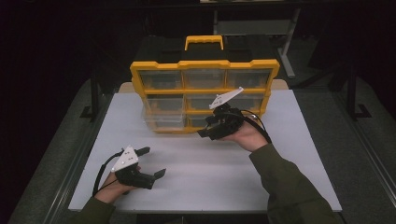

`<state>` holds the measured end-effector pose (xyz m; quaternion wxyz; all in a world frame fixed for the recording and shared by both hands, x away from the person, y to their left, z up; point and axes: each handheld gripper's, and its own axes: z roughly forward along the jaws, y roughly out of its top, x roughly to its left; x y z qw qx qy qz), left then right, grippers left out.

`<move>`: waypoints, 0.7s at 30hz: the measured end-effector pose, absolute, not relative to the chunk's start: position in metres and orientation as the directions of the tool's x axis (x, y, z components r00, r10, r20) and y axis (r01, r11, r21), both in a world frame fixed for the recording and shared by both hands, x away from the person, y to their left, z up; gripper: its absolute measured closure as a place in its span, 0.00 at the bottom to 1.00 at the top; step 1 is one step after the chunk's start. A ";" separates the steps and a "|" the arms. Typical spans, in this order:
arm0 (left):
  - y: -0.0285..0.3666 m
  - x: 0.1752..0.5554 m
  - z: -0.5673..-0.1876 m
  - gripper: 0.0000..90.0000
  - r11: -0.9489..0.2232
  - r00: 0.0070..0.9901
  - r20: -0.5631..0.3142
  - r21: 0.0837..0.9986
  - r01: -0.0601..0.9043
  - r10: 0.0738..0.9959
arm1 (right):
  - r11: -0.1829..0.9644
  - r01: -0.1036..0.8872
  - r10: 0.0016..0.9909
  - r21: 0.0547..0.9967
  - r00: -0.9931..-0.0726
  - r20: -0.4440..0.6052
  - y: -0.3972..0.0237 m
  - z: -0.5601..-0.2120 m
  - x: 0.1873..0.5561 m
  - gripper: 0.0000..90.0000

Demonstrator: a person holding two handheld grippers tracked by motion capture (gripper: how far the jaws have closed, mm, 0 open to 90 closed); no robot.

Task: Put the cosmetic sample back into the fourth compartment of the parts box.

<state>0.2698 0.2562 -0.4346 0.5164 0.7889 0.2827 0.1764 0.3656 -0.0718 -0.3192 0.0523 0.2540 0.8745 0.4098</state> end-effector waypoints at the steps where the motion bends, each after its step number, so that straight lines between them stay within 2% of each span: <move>1: 0.256 0.270 -0.434 0.00 -0.309 0.778 -0.011 0.914 0.262 0.628 | 0.536 0.401 0.486 0.743 -0.866 0.116 -0.071 -0.318 0.366 0.44; 21: 0.256 0.270 -0.434 0.00 -0.300 0.781 -0.024 0.916 0.268 0.624 | 0.551 0.313 0.439 0.773 -0.897 0.050 -0.055 -0.279 0.382 0.44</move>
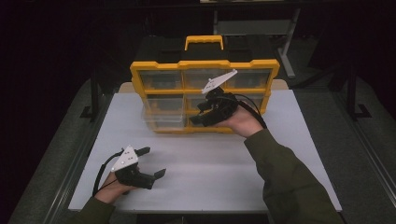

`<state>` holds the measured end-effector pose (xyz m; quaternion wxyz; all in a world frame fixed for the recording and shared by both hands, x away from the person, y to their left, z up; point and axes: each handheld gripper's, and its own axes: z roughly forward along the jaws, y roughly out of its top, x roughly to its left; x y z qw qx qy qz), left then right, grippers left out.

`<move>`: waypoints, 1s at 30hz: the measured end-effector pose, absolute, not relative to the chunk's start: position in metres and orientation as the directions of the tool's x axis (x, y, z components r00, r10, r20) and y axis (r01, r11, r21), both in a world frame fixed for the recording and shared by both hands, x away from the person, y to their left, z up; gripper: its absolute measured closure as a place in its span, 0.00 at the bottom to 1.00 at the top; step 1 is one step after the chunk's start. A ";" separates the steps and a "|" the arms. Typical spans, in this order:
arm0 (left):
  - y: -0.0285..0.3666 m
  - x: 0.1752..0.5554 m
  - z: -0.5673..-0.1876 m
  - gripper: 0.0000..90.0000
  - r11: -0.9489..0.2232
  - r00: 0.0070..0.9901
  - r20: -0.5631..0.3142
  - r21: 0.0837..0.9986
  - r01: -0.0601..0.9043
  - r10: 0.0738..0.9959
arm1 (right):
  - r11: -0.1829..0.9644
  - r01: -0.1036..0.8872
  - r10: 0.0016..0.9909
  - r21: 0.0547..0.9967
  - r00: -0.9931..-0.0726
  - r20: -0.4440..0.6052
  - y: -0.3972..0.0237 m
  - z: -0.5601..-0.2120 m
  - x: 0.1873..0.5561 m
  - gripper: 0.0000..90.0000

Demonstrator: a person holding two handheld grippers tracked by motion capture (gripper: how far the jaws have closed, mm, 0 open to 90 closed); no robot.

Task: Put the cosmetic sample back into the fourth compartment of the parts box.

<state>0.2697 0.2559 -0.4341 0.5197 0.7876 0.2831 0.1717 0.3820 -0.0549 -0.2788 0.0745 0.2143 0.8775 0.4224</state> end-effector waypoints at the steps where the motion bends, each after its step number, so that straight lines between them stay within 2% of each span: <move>1: 0.256 0.270 -0.434 0.00 -0.298 0.781 -0.024 0.917 0.266 0.624 | 0.550 0.314 0.439 0.774 -0.897 0.052 -0.053 -0.277 0.383 0.44; 30: 0.257 0.270 -0.433 0.00 -0.304 0.785 -0.019 0.916 0.262 0.619 | 0.534 0.286 0.413 0.796 -0.910 0.050 -0.007 -0.259 0.403 0.44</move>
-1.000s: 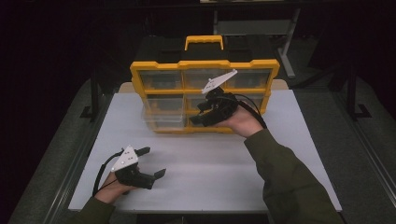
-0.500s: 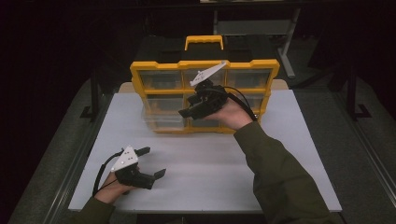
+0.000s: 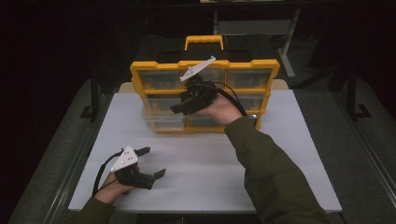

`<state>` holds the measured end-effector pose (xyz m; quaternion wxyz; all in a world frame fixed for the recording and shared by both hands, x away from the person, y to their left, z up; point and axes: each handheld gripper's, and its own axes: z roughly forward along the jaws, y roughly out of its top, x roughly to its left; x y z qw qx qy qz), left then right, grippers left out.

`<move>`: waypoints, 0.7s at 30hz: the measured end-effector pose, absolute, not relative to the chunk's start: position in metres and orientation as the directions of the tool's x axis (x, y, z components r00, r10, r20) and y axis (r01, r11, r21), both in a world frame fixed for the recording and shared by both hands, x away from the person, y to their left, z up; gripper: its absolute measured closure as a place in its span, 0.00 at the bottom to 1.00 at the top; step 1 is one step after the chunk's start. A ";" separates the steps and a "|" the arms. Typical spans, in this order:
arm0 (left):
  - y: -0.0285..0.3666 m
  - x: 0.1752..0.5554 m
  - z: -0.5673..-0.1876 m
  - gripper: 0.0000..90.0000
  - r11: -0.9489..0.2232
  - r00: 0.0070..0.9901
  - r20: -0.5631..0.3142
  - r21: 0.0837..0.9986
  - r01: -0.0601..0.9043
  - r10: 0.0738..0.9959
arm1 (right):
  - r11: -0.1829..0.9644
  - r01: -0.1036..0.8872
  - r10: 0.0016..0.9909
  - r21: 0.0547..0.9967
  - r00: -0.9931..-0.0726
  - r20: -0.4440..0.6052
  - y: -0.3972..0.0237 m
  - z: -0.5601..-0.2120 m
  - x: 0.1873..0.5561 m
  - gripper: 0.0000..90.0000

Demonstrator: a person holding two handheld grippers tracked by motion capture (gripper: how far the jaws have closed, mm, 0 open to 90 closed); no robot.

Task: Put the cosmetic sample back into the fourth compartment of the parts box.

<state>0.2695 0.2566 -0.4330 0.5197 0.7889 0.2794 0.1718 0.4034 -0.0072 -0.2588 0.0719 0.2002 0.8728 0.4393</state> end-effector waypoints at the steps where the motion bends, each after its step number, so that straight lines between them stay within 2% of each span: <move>1: 0.257 0.269 -0.433 0.00 -0.304 0.785 -0.020 0.916 0.262 0.619 | 0.532 0.286 0.411 0.797 -0.910 0.052 -0.006 -0.259 0.404 0.44; 5: 0.256 0.269 -0.433 0.00 -0.304 0.786 -0.021 0.916 0.263 0.618 | 0.535 0.265 0.404 0.802 -0.914 0.033 -0.003 -0.260 0.408 0.44; 7: 0.256 0.269 -0.433 0.00 -0.305 0.786 -0.021 0.915 0.264 0.618 | 0.527 0.292 0.417 0.798 -0.907 0.056 0.000 -0.258 0.407 0.44; 9: 0.256 0.269 -0.433 0.00 -0.306 0.786 -0.021 0.914 0.265 0.618 | 0.535 0.260 0.403 0.804 -0.915 0.028 0.001 -0.258 0.409 0.44; 21: 0.256 0.269 -0.433 0.00 -0.303 0.788 -0.025 0.915 0.267 0.616 | 0.536 0.278 0.405 0.797 -0.913 0.046 0.019 -0.257 0.413 0.44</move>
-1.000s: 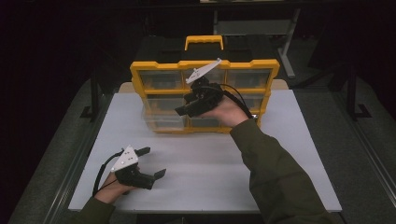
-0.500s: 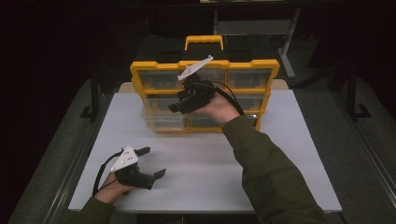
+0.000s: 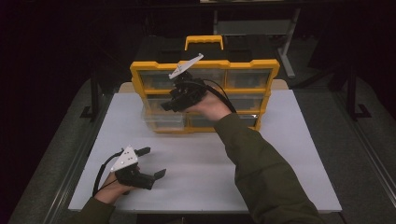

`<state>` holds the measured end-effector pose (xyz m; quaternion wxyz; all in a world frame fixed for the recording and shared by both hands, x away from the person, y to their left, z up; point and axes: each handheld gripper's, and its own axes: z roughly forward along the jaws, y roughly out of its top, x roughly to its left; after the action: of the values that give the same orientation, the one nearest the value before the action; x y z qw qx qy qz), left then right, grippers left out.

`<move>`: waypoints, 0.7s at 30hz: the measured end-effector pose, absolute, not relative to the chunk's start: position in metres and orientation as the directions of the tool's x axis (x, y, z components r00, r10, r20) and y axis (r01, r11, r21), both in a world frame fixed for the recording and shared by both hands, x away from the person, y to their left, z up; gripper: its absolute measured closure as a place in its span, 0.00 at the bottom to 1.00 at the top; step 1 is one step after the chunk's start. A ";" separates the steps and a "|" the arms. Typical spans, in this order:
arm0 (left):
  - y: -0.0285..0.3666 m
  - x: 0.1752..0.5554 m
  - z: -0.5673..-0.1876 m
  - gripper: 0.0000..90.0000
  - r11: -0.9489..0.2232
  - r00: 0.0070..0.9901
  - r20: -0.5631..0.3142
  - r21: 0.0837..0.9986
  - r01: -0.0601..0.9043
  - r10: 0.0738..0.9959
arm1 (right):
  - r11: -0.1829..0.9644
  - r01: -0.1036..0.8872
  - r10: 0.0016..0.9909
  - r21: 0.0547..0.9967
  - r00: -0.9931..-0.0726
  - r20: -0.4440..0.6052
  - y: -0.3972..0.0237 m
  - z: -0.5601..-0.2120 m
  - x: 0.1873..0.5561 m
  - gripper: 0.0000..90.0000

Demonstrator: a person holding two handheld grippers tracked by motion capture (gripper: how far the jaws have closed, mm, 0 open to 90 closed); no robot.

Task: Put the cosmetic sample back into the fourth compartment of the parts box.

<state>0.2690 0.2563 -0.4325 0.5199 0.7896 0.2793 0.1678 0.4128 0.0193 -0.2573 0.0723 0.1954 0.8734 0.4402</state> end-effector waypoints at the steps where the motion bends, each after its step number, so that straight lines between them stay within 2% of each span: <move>1: 0.256 0.269 -0.433 0.00 -0.303 0.787 -0.026 0.915 0.267 0.616 | 0.544 0.258 0.394 0.799 -0.919 0.028 0.020 -0.258 0.414 0.44; 21: 0.256 0.269 -0.432 0.00 -0.303 0.790 -0.025 0.916 0.264 0.613 | 0.541 0.300 0.399 0.786 -0.914 0.074 0.033 -0.266 0.416 0.43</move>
<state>0.2689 0.2558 -0.4325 0.5211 0.7895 0.2775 0.1675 0.4157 0.0329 -0.2657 0.0570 0.1994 0.8760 0.4354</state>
